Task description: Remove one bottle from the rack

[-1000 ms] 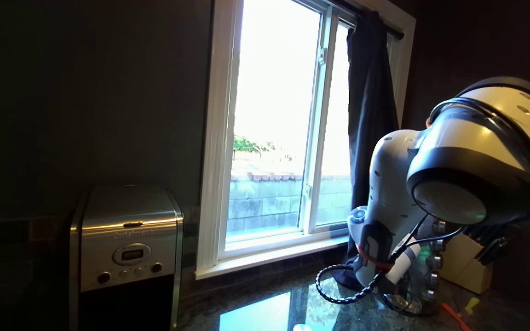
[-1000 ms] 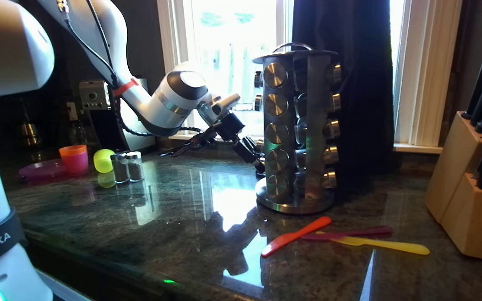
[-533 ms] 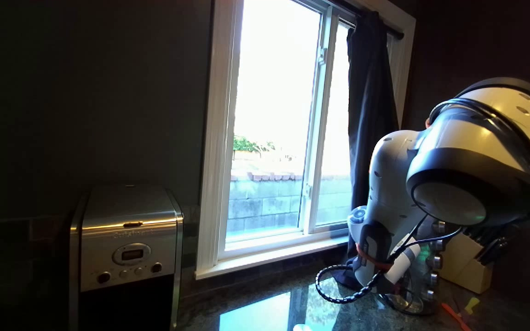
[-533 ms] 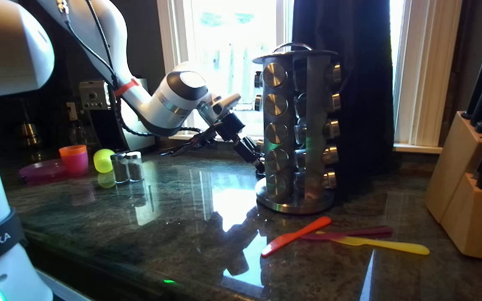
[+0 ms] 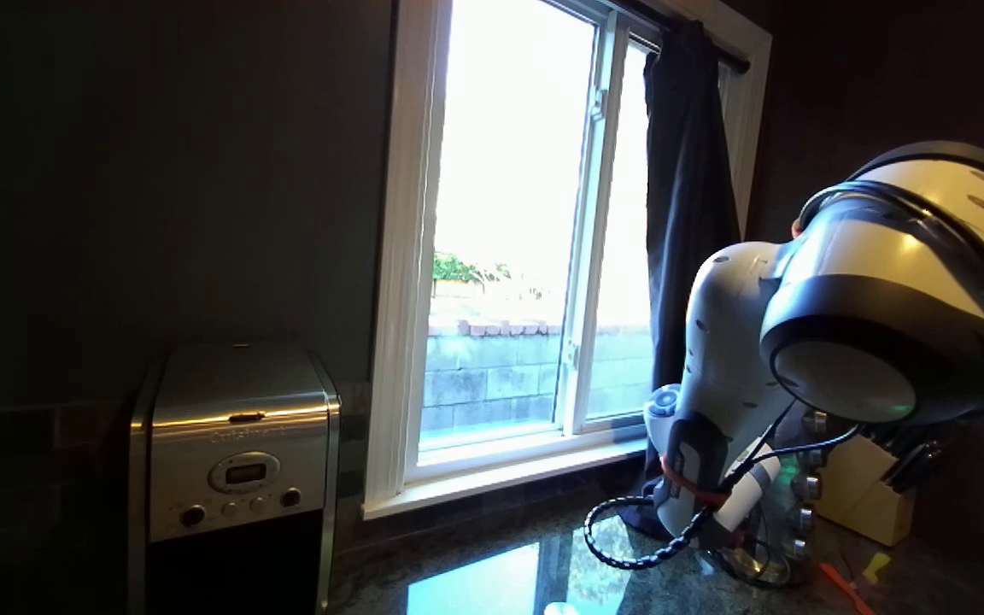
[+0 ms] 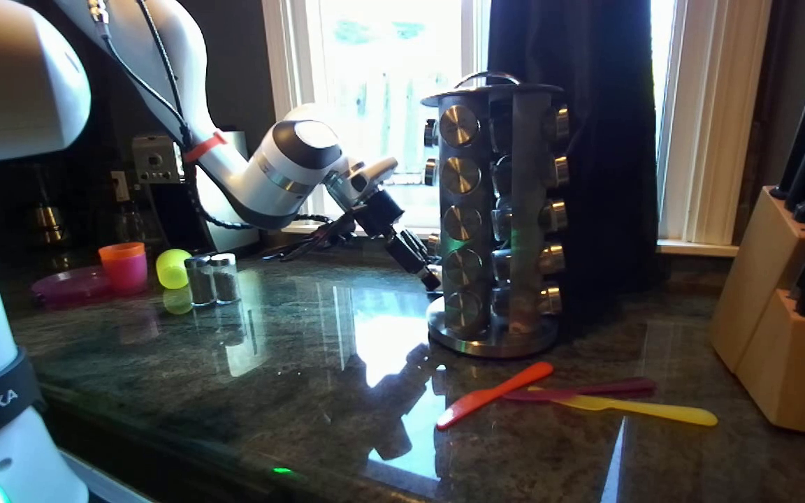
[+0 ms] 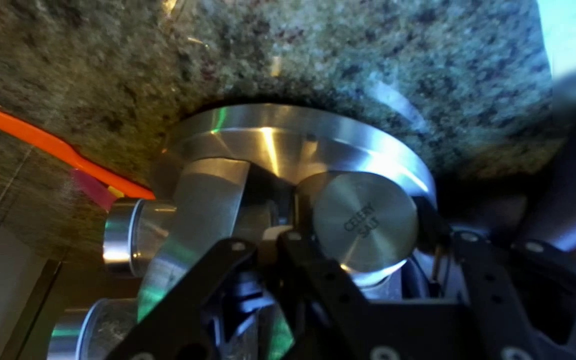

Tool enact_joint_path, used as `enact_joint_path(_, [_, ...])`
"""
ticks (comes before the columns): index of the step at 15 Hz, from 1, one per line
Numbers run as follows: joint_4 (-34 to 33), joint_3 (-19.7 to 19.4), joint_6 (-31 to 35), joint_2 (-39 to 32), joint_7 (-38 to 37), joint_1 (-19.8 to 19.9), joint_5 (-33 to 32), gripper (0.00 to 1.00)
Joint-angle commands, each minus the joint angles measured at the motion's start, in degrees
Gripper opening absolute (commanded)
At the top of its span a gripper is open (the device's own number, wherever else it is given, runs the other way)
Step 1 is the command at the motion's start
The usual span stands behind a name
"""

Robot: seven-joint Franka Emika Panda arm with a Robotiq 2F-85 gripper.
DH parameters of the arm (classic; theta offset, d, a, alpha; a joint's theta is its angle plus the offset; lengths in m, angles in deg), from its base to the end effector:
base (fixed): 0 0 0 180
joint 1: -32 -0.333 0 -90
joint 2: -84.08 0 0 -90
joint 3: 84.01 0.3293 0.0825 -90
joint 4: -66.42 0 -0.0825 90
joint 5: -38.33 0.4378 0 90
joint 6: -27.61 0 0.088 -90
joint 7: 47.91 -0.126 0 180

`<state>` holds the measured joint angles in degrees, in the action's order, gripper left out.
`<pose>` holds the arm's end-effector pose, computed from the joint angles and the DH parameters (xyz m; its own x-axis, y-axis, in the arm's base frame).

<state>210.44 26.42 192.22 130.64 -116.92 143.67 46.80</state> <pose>0.4947 -0.1141 0.1592 0.3078 -0.7072 0.6365 -0.9476 -0.2882 0.1381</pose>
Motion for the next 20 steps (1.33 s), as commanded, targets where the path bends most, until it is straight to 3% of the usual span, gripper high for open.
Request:
enact_joint_path(1, [1.2, 0.6, -1.3, -0.7, 2.1, -2.5, 2.5, 0.25])
enact_joint_path(20, [5.0, -1.5, -1.8, -2.4, 3.3, -12.6, 2.9, 0.25])
